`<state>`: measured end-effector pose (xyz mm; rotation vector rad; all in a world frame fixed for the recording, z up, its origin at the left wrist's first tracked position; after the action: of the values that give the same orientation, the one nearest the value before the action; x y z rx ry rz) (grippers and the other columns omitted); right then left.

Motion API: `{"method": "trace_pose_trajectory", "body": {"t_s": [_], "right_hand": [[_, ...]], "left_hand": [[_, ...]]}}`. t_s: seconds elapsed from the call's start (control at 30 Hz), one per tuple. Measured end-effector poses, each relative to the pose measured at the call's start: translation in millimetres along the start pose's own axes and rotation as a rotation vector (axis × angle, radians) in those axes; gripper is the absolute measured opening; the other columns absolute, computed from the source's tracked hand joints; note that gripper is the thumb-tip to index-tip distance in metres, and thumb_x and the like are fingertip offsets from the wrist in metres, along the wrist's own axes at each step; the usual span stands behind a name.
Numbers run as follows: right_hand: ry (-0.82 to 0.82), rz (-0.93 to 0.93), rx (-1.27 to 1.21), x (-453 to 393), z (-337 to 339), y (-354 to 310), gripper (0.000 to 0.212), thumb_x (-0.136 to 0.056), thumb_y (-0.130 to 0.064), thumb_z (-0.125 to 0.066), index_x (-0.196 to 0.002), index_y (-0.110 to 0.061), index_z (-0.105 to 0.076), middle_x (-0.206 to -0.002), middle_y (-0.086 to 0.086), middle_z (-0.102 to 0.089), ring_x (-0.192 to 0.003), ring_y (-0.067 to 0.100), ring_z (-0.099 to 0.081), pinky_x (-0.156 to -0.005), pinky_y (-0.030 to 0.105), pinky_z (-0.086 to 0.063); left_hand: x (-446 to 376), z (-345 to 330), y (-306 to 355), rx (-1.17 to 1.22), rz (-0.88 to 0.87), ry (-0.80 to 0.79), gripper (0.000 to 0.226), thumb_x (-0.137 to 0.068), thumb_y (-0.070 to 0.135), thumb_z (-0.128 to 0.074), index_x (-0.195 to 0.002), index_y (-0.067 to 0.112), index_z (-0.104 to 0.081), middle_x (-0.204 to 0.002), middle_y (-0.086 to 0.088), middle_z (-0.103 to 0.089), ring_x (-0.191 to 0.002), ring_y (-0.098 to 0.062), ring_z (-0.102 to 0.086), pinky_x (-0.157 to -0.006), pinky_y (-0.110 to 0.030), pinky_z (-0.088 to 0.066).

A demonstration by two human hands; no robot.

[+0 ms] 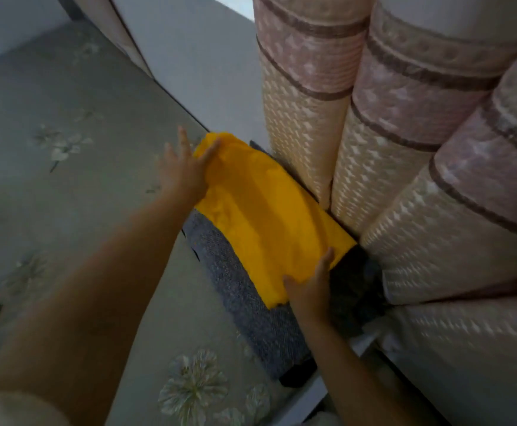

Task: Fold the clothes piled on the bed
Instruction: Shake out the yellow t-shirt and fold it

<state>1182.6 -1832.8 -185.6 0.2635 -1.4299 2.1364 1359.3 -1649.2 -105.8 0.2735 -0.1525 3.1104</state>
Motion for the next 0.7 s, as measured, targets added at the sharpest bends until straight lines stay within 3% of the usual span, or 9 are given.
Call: {"method": "trace_pose_trajectory", "body": {"t_s": [0.07, 0.13, 0.2, 0.27, 0.43, 0.53, 0.6, 0.7], "right_hand": [[-0.041, -0.091, 0.061, 2.2, -9.5, 21.5, 0.092, -0.087, -0.011, -0.060, -0.145, -0.012, 0.012, -0.153, 0.017, 0.000, -0.133, 0.034, -0.030, -0.102, 0.037, -0.034], [-0.095, -0.102, 0.123, 7.9, -16.5, 37.6, 0.086, -0.092, -0.017, -0.054, -0.145, -0.009, 0.013, -0.153, 0.016, 0.011, -0.135, 0.033, -0.026, -0.102, 0.034, -0.033], [-0.137, -0.065, 0.157, 11.7, -21.3, 48.3, 0.078, -0.095, -0.021, -0.047, -0.144, -0.009, 0.012, -0.153, 0.016, 0.012, -0.137, 0.031, -0.022, -0.101, 0.032, -0.032], [-0.150, -0.063, 0.202, 14.0, -22.7, 54.5, 0.072, -0.097, -0.026, -0.041, -0.145, -0.011, 0.011, -0.153, 0.014, 0.014, -0.138, 0.030, -0.020, -0.100, 0.031, -0.033], [-0.120, -0.012, 0.369, 24.0, -20.1, 62.3, 0.067, -0.098, -0.029, -0.038, -0.147, -0.013, 0.005, -0.153, 0.010, 0.018, -0.139, 0.028, -0.019, -0.098, 0.034, -0.035], [-0.067, 0.130, 0.608, 46.7, -23.0, 66.1, 0.066, -0.097, -0.030, -0.040, -0.147, -0.010, -0.001, -0.153, 0.015, 0.018, -0.142, 0.030, -0.007, -0.107, 0.034, -0.026], [-0.065, 0.306, 0.739, 71.4, -34.0, 66.8, 0.065, -0.094, -0.026, -0.049, -0.146, -0.006, -0.015, -0.153, 0.021, 0.006, -0.142, 0.036, -0.005, -0.112, 0.041, -0.017], [-0.085, 0.486, 0.848, 117.9, -65.0, 67.4, 0.066, -0.084, -0.022, -0.064, -0.140, -0.004, -0.034, -0.150, 0.025, -0.015, -0.138, 0.042, -0.017, -0.108, 0.054, -0.021]], "left_hand": [[17.1, -39.5, 16.6, 0.037, 0.064, -0.025, 0.079, -0.091, 0.026, -0.052, -0.144, 0.041, 0.004, -0.153, -0.018, 0.013, -0.138, -0.045, -0.006, -0.108, -0.057, -0.018], [49.3, -85.5, 37.6, 0.073, -0.031, -0.167, 0.070, -0.095, 0.038, -0.043, -0.145, 0.036, 0.006, -0.155, -0.013, 0.008, -0.141, -0.037, -0.002, -0.111, -0.053, -0.015], [86.7, -126.2, 54.3, 0.154, -0.121, -0.345, 0.059, -0.098, 0.043, -0.030, -0.147, 0.031, 0.002, -0.156, -0.007, 0.004, -0.143, -0.030, 0.000, -0.113, -0.050, -0.014], [117.6, -152.3, 62.7, 0.277, -0.101, -0.439, 0.052, -0.100, 0.041, -0.020, -0.147, 0.028, -0.002, -0.156, -0.003, 0.005, -0.143, -0.028, 0.001, -0.114, -0.048, -0.014], [169.5, -164.8, 45.5, 0.326, -0.032, -0.480, 0.054, -0.100, 0.040, -0.023, -0.148, 0.024, -0.005, -0.156, -0.005, -0.003, -0.142, -0.027, -0.005, -0.112, -0.045, -0.015], [212.6, -166.1, 14.4, 0.288, 0.016, -0.443, 0.053, -0.099, 0.038, -0.028, -0.147, 0.026, -0.008, -0.156, -0.005, -0.004, -0.142, -0.027, -0.005, -0.113, -0.044, -0.015], [244.5, -167.6, -17.1, 0.262, 0.081, -0.393, 0.052, -0.099, 0.038, -0.027, -0.147, 0.029, -0.009, -0.156, -0.003, -0.001, -0.143, -0.026, -0.001, -0.114, -0.042, -0.012], [301.8, -168.4, -76.3, 0.230, 0.197, -0.308, 0.052, -0.099, 0.040, -0.027, -0.147, 0.030, -0.011, -0.156, -0.003, 0.000, -0.143, -0.025, 0.002, -0.114, -0.042, -0.010]]}}
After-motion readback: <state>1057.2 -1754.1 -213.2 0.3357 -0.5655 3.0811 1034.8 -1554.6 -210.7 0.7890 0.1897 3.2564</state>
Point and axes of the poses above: each hand's wrist, its own x-axis away from the middle knuckle, its own z-axis out of the back of the hand, y = z × x, the point moved 2 cm from there along -x, towards the middle knuckle
